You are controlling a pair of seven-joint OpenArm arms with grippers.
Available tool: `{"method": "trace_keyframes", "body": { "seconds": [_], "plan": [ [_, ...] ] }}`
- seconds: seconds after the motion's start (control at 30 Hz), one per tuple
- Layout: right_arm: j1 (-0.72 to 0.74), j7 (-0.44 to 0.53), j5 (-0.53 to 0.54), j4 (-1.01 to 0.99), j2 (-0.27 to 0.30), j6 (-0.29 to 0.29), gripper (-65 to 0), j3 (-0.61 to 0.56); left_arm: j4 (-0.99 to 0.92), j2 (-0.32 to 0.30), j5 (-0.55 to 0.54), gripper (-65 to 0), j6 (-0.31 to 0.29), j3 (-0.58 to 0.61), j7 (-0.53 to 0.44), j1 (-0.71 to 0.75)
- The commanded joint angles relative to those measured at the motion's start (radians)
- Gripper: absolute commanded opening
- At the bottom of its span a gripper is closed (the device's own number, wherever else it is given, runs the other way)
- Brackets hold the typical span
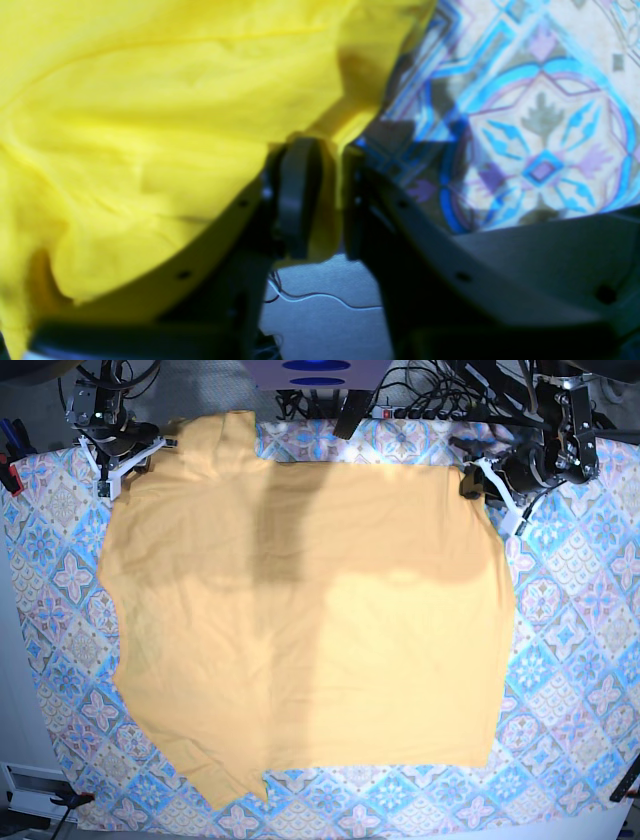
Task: Fold the T-shirt properly
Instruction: 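Lift the shoulder edges and pull them toward the hem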
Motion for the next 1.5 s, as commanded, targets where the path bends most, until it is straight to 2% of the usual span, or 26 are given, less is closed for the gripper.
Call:
{"method": "trace_keyframes", "body": {
  "seconds": [0.0, 0.1, 0.27, 0.37, 0.63, 0.73, 0.97, 1.07, 1.47],
  "plan": [
    [-0.013, -0.075, 0.042, -0.02, -0.016, 0.051, -58.1, -0.018, -0.007, -0.009, 0.035, -55.7, -0.009, 0.004, 0.076, 0.024],
    [-0.013, -0.074, 0.041, -0.005, -0.016, 0.051, -60.8, -0.018, -0.007, -0.029, 0.034, -58.2, -0.009, -0.034, 0.076, 0.039],
    [-0.017, -0.042, 0.041, 0.069, -0.016, 0.051, -61.3, -0.018, -0.007, -0.03, 0.035, -58.5, -0.009, -0.129, 0.076, 0.069],
    [-0.017, -0.043, 0.041, 0.086, -0.016, 0.051, -61.3, -0.018, -0.007, -0.053, 0.035, -58.6, -0.009, -0.132, 0.076, 0.07],
    [-0.026, -0.031, 0.041, 0.14, -0.017, 0.046, -62.4, -0.011, -0.007, -0.056, 0.034, -58.6, -0.009, -0.137, 0.076, 0.07],
    [-0.043, -0.005, 0.041, 0.176, -0.019, 0.045, -62.4, 0.031, -0.007, -0.075, 0.028, -58.6, -0.009, -0.138, 0.08, 0.069],
    [-0.053, 0.007, 0.041, 0.212, -0.019, 0.045, -62.4, 0.117, -0.007, -0.076, 0.028, -58.7, -0.009, -0.238, 0.087, 0.067],
    [-0.053, 0.009, 0.041, 0.212, -0.019, 0.045, -62.4, 0.121, -0.007, -0.101, 0.026, -58.7, -0.009, -0.249, 0.122, 0.059],
    [-0.051, 0.012, 0.039, 0.261, -0.02, 0.045, -62.4, 0.121, -0.002, -0.101, 0.026, -58.7, -0.009, -0.246, 0.202, -0.011]
  ]
}}
